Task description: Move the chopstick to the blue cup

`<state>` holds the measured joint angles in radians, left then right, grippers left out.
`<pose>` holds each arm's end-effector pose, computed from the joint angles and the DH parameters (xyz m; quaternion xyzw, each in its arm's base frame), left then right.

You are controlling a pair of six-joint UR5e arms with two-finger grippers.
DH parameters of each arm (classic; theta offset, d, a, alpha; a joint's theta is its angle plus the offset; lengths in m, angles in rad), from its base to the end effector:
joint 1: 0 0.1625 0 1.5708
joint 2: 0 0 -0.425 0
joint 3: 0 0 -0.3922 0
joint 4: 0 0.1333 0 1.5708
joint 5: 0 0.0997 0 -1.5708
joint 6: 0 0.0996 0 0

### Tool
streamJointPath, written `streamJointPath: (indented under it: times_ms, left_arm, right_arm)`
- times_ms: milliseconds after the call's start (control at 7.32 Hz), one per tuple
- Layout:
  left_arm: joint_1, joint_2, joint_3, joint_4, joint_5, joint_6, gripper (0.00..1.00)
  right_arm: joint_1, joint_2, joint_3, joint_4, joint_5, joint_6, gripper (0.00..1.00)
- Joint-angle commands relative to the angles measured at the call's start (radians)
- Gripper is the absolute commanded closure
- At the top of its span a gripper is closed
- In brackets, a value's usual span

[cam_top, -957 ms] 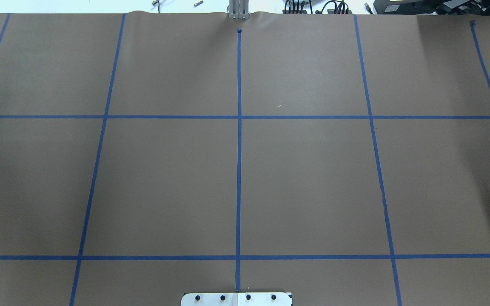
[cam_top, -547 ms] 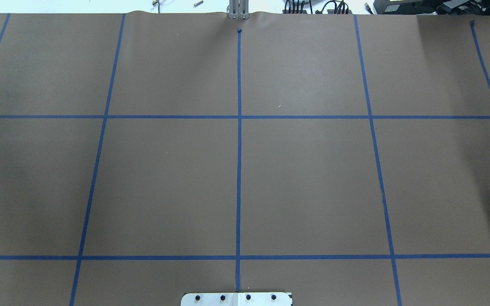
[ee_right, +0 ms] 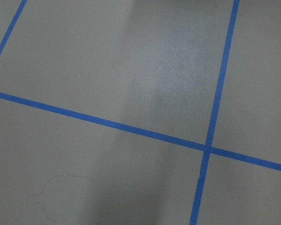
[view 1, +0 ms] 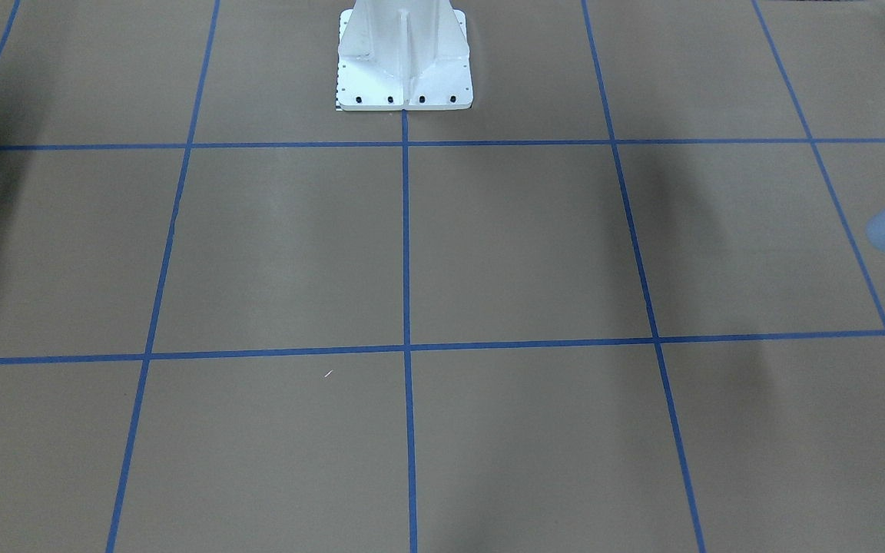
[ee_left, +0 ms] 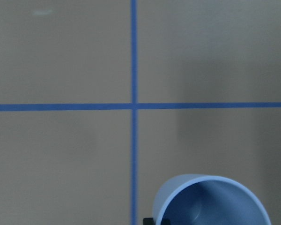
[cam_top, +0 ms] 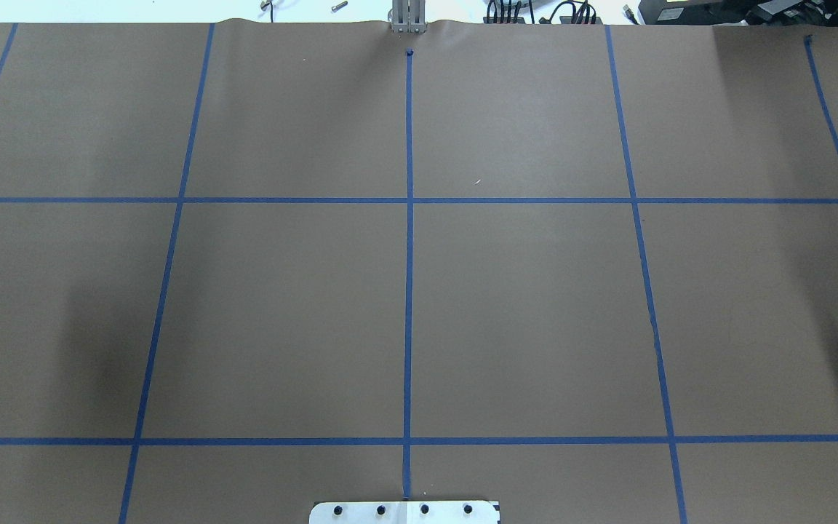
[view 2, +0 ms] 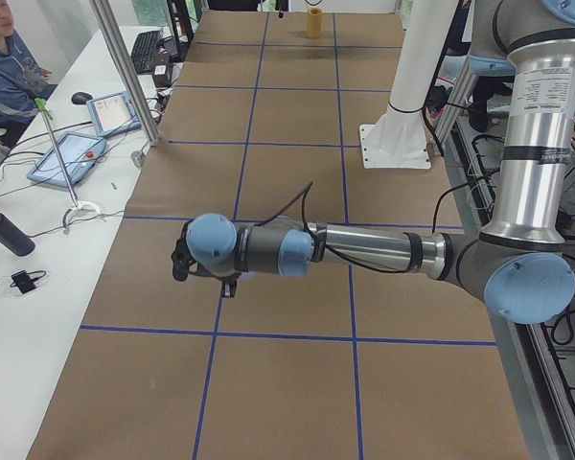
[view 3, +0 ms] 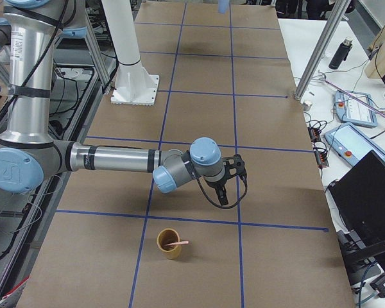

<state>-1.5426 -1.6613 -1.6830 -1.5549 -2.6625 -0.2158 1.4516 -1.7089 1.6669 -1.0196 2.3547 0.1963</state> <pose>-0.0300 -0.5301 0.5334 0.0162 0.5227 -0.0315 0.8518 0.0085 -0.4590 0.6129 0.1718 -0.4017 -0.0617 0.8974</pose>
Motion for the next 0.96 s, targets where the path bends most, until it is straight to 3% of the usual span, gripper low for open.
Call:
streamJointPath:
  times_ms: [0, 410, 683, 820]
  left_arm:
    - [0.190, -0.183, -0.130, 0.013, 0.015, -0.434, 1.00]
    - [0.586, -0.481, -0.120, 0.016, 0.371, -0.900, 1.00]
    - [0.735, -0.723, 0.102, 0.009, 0.517, -1.040, 1.00]
    - [0.792, -0.767, 0.187, -0.048, 0.577, -1.050, 1.00]
  right_arm:
    - [-0.003, 0.003, -0.001, -0.001, -0.002, 0.000, 0.00]
    - [-0.008, 0.005, -0.001, -0.001, -0.002, 0.005, 0.00]
    - [-0.016, 0.008, -0.001, -0.001, -0.002, 0.018, 0.00]
    - [-0.017, 0.008, -0.001, -0.001, -0.002, 0.018, 0.00]
